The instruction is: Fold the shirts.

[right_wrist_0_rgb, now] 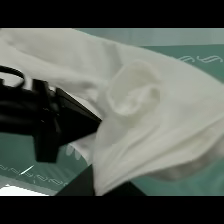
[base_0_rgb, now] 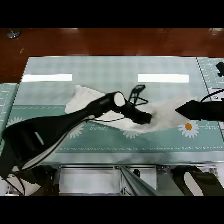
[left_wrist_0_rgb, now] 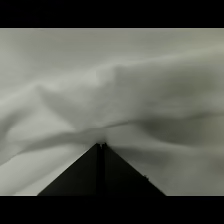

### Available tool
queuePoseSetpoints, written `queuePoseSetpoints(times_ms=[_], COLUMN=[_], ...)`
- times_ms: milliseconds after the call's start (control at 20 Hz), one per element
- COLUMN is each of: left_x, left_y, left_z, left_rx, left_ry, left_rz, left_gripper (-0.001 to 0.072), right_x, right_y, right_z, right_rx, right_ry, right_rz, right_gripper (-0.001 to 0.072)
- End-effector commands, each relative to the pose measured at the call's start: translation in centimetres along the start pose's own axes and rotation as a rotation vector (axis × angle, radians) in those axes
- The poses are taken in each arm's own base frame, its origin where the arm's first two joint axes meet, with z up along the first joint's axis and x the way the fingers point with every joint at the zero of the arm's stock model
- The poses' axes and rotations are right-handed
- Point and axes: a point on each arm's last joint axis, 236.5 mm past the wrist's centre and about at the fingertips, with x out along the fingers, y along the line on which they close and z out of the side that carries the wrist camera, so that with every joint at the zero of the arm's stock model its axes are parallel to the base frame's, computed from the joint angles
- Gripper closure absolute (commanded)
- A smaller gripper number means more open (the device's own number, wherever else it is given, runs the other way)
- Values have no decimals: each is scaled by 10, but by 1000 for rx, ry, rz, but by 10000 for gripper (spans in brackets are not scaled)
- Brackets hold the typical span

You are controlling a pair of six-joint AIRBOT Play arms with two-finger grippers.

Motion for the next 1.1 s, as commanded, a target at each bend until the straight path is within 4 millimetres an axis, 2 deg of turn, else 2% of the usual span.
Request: queuePoseSetpoints(times_ms=[0, 100, 200, 300, 400, 500, 550, 650, 750, 800, 900, 1050], left_x=[27, 3, -42, -107, -186, -270, -309, -368, -396, -398, -388, -362], left_y=[-25, -12, 20, 59, 111, 147, 156, 157, 150, 146, 140, 136], left_z=[-20, -4, 23, 46, 61, 57, 49, 21, -18, -38, -74, -105], left_rx=[13, -4, -29, -42, -96, -177, -202, -215, -234, -245, -276, -310], left_ry=[80, 84, 51, 2, -96, -245, -334, -496, -599, -625, -654, -658], left_rz=[-47, -53, -23, 45, 181, 269, 294, 347, 381, 387, 380, 331], left_gripper=[686, 686, 686, 686, 686, 686, 685, 685, 685, 685, 685, 685], right_x=[-3, 0, 3, 9, 20, 34, 45, 70, 106, 125, 167, 230], right_y=[13, 21, 34, 49, 67, 92, 107, 140, 175, 191, 220, 252], right_z=[0, -4, -6, -4, -1, 10, 17, 29, 37, 38, 37, 32], right_rx=[1, -25, -46, -54, -76, -123, -153, -211, -268, -293, -330, -345], right_ry=[-14, -2, 6, 1, 28, 54, 74, 122, 179, 210, 268, 330], right_rz=[45, 60, 81, 108, 138, 170, 186, 216, 241, 249, 261, 272], right_gripper=[686, 686, 686, 686, 686, 686, 686, 686, 686, 686, 686, 686])
